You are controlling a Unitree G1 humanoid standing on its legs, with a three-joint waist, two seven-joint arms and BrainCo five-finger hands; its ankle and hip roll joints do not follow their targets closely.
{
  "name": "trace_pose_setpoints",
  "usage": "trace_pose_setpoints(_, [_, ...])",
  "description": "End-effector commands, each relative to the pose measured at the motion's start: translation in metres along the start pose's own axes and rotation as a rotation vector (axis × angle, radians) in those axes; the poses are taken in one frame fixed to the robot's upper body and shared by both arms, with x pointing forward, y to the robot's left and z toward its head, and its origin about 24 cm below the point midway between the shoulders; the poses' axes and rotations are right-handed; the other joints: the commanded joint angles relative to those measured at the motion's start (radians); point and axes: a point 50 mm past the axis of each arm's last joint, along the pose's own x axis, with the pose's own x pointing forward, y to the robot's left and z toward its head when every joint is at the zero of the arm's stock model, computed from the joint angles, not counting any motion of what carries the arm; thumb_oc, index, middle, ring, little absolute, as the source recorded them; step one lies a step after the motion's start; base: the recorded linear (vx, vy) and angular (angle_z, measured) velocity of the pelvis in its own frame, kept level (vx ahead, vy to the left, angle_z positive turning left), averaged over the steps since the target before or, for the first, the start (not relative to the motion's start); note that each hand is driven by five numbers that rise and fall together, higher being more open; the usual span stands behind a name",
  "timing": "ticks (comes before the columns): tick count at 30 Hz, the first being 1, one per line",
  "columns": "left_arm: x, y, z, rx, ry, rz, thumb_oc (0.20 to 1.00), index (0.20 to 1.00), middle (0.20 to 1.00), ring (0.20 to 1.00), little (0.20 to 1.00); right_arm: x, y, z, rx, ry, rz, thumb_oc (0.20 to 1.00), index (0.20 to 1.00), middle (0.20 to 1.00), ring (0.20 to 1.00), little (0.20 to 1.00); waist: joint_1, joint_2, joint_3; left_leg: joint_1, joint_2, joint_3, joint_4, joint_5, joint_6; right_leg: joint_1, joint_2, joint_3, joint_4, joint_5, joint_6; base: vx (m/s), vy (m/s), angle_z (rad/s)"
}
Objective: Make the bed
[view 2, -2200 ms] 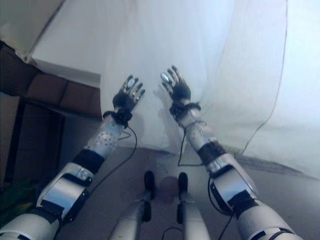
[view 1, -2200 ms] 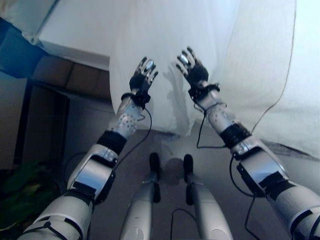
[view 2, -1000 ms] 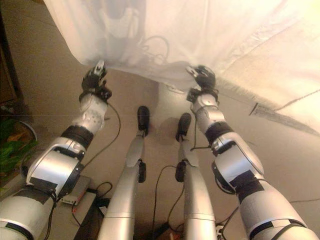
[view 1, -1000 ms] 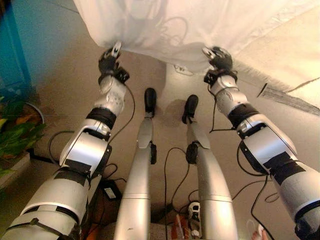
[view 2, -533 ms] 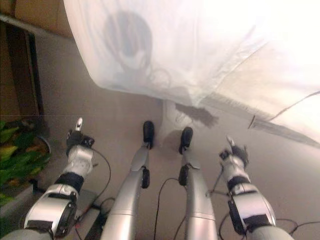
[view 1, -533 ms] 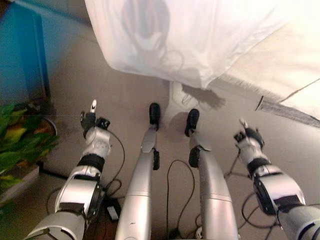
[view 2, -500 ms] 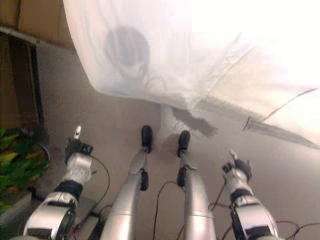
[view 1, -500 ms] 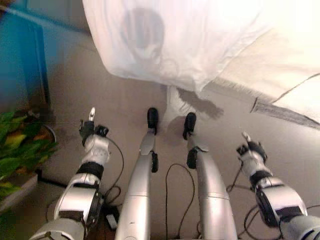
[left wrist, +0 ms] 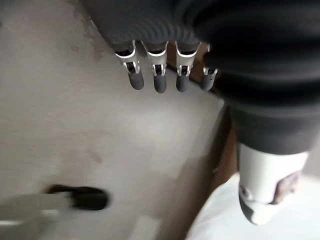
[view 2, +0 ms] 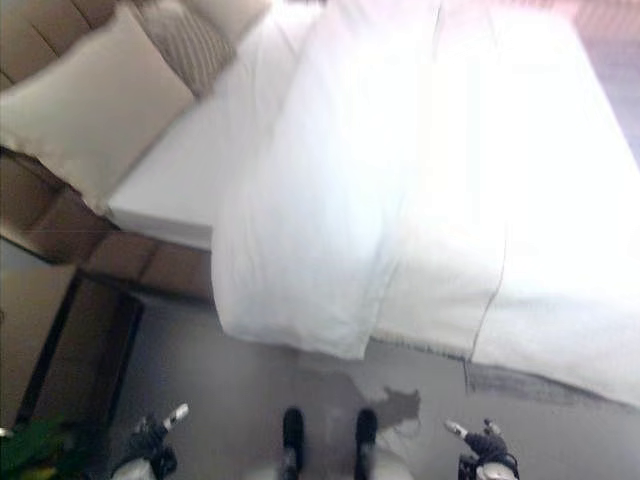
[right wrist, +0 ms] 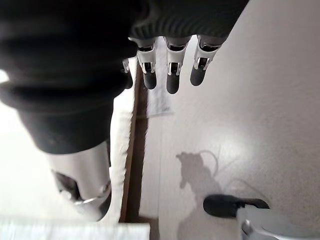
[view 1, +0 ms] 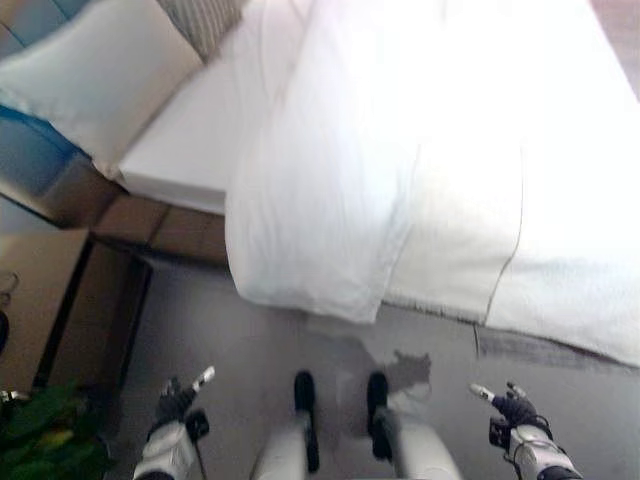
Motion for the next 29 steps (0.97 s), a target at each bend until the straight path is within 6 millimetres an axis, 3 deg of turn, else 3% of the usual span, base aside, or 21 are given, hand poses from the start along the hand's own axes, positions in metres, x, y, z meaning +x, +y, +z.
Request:
trace_pose_setpoints(1, [0.001, -0.007, -0.007, 0.259, 0.047, -0.065, 1.000, 1.000, 1.000, 1.000, 1.000, 0.001, -0.002, -0.001, -0.114, 0.025, 0.021, 1.000, 1.000, 1.000, 1.000, 1.000, -0.006, -0.074, -0.028, 0.038, -0.083, 0.024, 0.025, -0.022, 0.015, 0.137, -0.026, 0.017, -0.150, 0.035, 0.109, 0.07, -0.016, 0.08])
trace_pose_setpoints(2, [0.001, -0.007, -0.007, 0.259, 0.047, -0.065, 1.000, 1.000, 1.000, 1.000, 1.000, 0.001, -0.002, -0.001, -0.114, 0.025, 0.020, 1.000, 1.000, 1.000, 1.000, 1.000, -0.005, -0.074, -0.027, 0.039, -0.083, 0.024, 0.024, -0.022, 0.015, 0.138, -0.026, 0.017, -0.151, 0.035, 0.109, 0.15, -0.004, 0.08])
trace_pose_setpoints(3, [-0.002, -0.009, -0.021, 0.423, 0.093, -0.092, 1.000, 1.000, 1.000, 1.000, 1.000, 0.000, 0.003, -0.010, -0.180, 0.059, 0.043, 1.000, 1.000, 1.000, 1.000, 1.000, -0.013, -0.075, -0.072, 0.085, -0.086, 0.035, -0.022, -0.032, 0.025, 0.163, -0.012, 0.033, -0.176, 0.046, 0.116, 0.11, 0.038, -0.02])
trace_pose_setpoints(6, [-0.006, -0.015, -0.032, 0.539, 0.117, -0.149, 1.000, 1.000, 1.000, 1.000, 1.000, -0.005, 0.009, -0.032, -0.341, 0.128, 0.105, 1.000, 1.000, 1.000, 1.000, 1.000, -0.015, -0.073, -0.133, 0.147, -0.089, 0.053, -0.088, -0.032, 0.031, 0.204, -0.005, 0.051, -0.220, 0.063, 0.129, 0.12, 0.057, -0.17])
trace_pose_setpoints(11, [-0.006, -0.025, -0.028, 0.505, 0.089, -0.146, 1.000, 1.000, 1.000, 1.000, 1.000, -0.014, 0.025, -0.055, -0.298, 0.205, 0.148, 1.000, 1.000, 1.000, 1.000, 1.000, -0.018, -0.084, -0.175, 0.193, -0.094, 0.039, -0.125, -0.034, 0.039, 0.245, -0.002, 0.050, -0.225, 0.056, 0.125, 0.04, 0.041, -0.10])
trace_pose_setpoints(19, [-0.006, -0.029, -0.029, 0.558, 0.097, -0.179, 1.000, 1.000, 1.000, 1.000, 1.000, -0.017, 0.037, -0.058, -0.325, 0.211, 0.198, 1.000, 1.000, 1.000, 1.000, 1.000, -0.014, -0.089, -0.200, 0.220, -0.098, 0.048, -0.125, -0.052, 0.046, 0.275, -0.005, 0.059, -0.246, 0.061, 0.130, 0.01, 0.023, 0.02])
trace_pose_setpoints(29, [-0.010, -0.020, -0.047, 0.560, 0.177, -0.166, 1.000, 1.000, 1.000, 1.000, 1.000, -0.018, 0.034, -0.063, -0.373, 0.234, 0.202, 1.000, 1.000, 1.000, 1.000, 1.000, -0.008, -0.089, -0.209, 0.237, -0.095, 0.061, -0.125, -0.066, 0.046, 0.293, -0.007, 0.064, -0.264, 0.064, 0.134, 0.00, 0.002, -0.01])
